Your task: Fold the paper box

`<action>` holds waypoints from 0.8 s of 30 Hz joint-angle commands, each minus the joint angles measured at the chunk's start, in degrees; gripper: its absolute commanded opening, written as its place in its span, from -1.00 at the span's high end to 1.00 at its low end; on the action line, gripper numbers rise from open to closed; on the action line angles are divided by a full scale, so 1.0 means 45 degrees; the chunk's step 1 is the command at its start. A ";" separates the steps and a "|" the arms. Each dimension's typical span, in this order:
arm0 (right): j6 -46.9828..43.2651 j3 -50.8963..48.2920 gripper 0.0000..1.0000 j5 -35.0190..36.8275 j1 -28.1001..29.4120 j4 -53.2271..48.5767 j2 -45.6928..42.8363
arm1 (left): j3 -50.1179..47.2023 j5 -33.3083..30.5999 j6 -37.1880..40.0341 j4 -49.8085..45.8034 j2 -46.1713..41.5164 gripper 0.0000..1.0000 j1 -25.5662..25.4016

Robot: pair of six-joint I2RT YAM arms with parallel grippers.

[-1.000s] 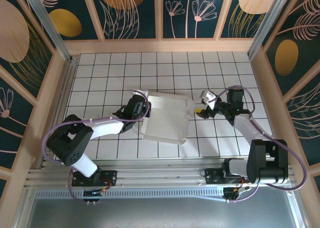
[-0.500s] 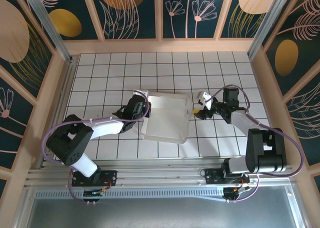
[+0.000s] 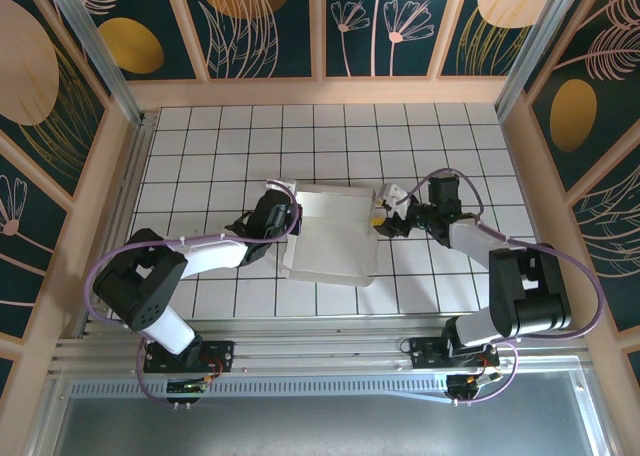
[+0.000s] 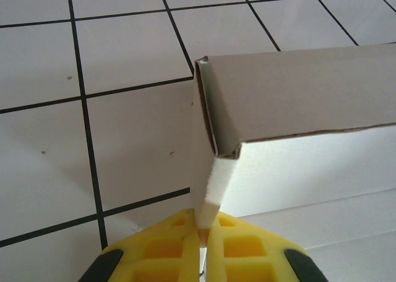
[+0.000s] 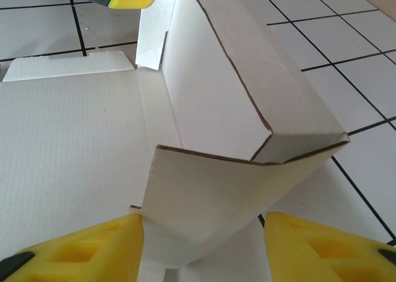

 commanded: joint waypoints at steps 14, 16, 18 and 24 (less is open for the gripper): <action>0.2849 0.1221 0.15 0.1342 0.1021 0.2225 0.1728 | 0.0394 0.0317 -0.0083 0.0134 0.0179 0.87 0.0012; 0.3363 0.1350 0.17 0.1804 0.1276 0.2514 0.1986 | 0.0389 0.0338 -0.0078 0.0144 0.0203 0.87 0.0010; 0.3588 0.1460 0.17 0.2341 0.1606 0.2722 0.2174 | 0.0408 0.0358 -0.0084 0.0142 0.0233 0.87 0.0012; 0.4601 0.2079 0.29 0.3507 0.2076 0.2887 0.2777 | 0.0442 0.0378 -0.0045 0.0103 0.0230 0.87 0.0010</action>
